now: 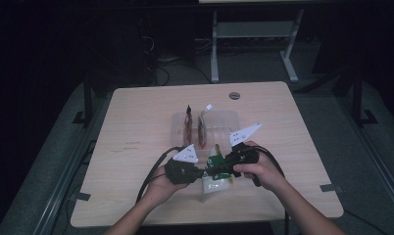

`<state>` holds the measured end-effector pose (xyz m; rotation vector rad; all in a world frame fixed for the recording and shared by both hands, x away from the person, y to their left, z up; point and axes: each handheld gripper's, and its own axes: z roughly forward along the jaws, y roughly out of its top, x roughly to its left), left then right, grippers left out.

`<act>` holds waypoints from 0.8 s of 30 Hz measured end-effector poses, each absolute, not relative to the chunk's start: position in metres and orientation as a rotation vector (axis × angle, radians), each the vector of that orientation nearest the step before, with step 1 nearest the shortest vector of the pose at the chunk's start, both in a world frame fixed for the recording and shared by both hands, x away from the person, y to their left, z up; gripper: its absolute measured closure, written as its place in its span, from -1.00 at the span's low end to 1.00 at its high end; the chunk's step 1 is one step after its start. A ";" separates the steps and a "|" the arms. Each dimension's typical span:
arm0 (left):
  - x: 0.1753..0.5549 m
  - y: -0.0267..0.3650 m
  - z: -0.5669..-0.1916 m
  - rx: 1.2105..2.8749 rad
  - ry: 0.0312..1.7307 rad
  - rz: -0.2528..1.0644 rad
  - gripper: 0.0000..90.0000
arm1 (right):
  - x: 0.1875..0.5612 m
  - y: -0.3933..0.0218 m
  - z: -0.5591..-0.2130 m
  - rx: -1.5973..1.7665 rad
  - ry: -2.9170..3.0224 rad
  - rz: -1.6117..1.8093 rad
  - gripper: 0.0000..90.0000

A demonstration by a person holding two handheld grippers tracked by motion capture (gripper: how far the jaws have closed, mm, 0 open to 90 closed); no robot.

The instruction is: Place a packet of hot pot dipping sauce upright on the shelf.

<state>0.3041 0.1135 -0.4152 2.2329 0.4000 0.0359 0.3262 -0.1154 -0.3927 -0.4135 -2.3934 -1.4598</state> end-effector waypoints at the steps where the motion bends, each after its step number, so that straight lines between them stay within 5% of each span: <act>1: 0.305 0.115 -0.415 2.222 0.407 0.032 1.00 | 0.326 -0.117 -0.392 -0.416 -2.392 -1.461 1.00; 7: 0.307 0.126 -0.411 2.203 0.412 0.053 0.99 | 0.326 -0.124 -0.388 -0.421 -2.387 -1.494 1.00; 24: 0.299 0.166 -0.415 2.224 0.512 0.001 0.03 | 0.333 -0.147 -0.365 -0.448 -2.414 -1.566 1.00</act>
